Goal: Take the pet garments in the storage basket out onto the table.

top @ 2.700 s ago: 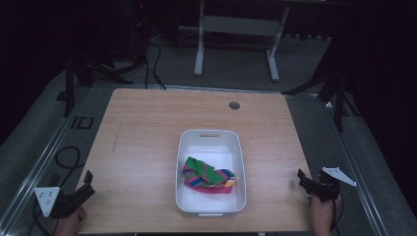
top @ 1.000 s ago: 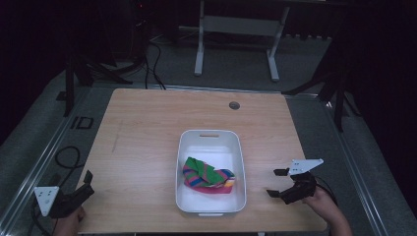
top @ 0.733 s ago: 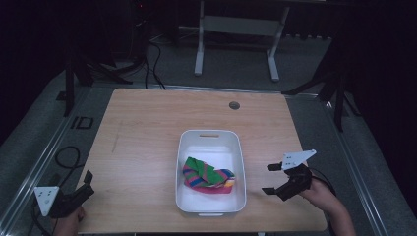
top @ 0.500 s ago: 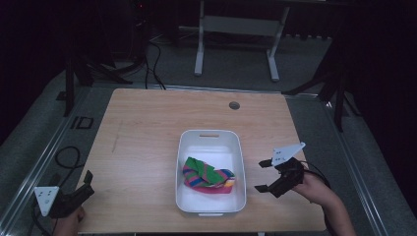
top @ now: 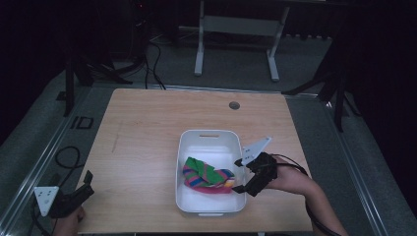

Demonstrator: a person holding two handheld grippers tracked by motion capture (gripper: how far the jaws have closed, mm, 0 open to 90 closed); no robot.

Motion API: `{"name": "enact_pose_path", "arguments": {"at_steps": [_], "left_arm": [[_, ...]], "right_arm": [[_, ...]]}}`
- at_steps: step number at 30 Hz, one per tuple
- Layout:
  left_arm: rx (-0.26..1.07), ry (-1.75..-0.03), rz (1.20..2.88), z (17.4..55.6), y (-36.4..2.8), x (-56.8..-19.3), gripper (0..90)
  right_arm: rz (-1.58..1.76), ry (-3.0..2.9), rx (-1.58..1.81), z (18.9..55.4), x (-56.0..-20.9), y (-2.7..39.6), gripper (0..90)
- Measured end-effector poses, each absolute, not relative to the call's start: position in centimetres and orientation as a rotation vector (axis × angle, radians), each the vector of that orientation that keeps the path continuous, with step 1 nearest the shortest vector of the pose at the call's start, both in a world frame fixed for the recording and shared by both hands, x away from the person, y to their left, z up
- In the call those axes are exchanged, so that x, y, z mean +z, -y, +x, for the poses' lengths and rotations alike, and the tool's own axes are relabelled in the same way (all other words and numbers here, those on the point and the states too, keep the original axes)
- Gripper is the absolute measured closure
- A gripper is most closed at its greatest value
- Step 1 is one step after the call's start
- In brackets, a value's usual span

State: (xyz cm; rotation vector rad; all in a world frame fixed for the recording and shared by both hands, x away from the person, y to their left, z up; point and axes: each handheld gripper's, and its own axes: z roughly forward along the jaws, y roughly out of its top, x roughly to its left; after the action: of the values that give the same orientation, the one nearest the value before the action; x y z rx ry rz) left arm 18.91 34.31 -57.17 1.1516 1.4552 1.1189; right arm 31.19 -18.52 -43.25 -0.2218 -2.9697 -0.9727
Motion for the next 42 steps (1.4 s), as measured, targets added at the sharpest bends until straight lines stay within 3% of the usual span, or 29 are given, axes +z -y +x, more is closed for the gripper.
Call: {"name": "enact_pose_path", "arguments": {"at_steps": [26,39,42], "left_arm": [[1.107,-1.453,1.151,18.9,-34.4,-57.2,1.2],[1.102,-1.453,1.154,18.9,-34.5,-57.2,1.2],[1.102,-1.452,1.155,18.9,-34.5,-57.2,1.2]], "right_arm": [[-0.15,3.051,-0.614,33.9,-47.6,8.6,14.2],[-0.165,3.122,-0.41,33.5,-50.8,6.0,14.7],[-0.163,3.153,-0.387,33.5,-51.3,5.7,22.6]]}}
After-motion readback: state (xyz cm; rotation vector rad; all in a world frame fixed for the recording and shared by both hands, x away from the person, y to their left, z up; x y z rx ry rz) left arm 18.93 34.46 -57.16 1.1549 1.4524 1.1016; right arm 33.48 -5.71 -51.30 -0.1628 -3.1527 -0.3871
